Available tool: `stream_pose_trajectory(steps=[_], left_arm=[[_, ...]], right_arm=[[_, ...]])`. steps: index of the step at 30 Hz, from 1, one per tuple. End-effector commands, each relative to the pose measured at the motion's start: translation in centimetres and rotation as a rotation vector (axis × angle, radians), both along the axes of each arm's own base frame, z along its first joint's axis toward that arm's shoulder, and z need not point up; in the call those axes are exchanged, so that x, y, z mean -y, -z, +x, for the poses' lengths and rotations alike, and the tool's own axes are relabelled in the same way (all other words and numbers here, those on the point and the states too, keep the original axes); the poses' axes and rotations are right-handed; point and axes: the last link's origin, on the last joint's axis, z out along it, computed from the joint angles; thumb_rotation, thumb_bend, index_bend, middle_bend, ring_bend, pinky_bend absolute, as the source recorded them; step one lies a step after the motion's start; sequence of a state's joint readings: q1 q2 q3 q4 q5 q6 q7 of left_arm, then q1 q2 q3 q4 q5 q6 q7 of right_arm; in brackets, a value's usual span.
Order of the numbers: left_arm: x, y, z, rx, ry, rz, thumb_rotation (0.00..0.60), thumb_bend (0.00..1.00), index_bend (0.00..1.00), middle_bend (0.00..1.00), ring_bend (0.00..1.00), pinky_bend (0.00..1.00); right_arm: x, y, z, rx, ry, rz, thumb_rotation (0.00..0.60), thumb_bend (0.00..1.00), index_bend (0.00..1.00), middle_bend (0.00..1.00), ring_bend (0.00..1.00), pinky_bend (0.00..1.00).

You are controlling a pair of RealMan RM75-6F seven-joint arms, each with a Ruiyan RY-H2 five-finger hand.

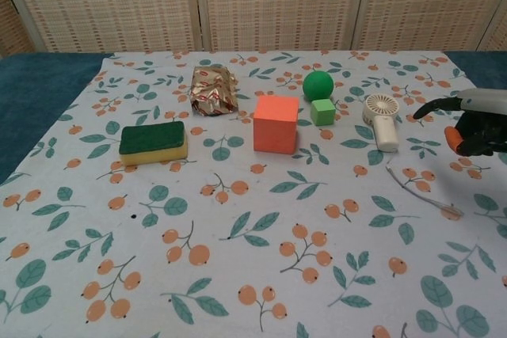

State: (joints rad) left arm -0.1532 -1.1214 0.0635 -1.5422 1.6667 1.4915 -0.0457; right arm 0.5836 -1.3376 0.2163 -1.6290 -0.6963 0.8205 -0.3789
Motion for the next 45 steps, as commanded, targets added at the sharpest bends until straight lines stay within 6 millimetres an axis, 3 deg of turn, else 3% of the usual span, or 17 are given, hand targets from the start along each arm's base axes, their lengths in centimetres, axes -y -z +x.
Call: stream_pose_trajectory(steps=[1,10,45], left_arm=[[0.0,0.0,0.0,0.000,0.000,0.000,0.600,0.90,0.46,0.52,0.43,0.50],[-0.4,0.8,0.1,-0.006,0.007,-0.035,0.600,0.90,0.46,0.53,0.43,0.50],[-0.4,0.7,0.2,0.006,0.017,-0.039,0.600,0.90,0.46,0.53,0.43,0.50]], right_arm=[[0.1,0.4,-0.1,-0.005,0.004,0.007,0.600,0.76,0.12,0.84,0.77,0.85],[1.4,1.3,0.0,0.005,0.000,-0.042,0.600,0.76,0.12,0.84,0.77,0.85],[3.5,4.1,0.3,0.037,-0.012,-0.030,0.600,0.76,0.12,0.84,0.77,0.85]])
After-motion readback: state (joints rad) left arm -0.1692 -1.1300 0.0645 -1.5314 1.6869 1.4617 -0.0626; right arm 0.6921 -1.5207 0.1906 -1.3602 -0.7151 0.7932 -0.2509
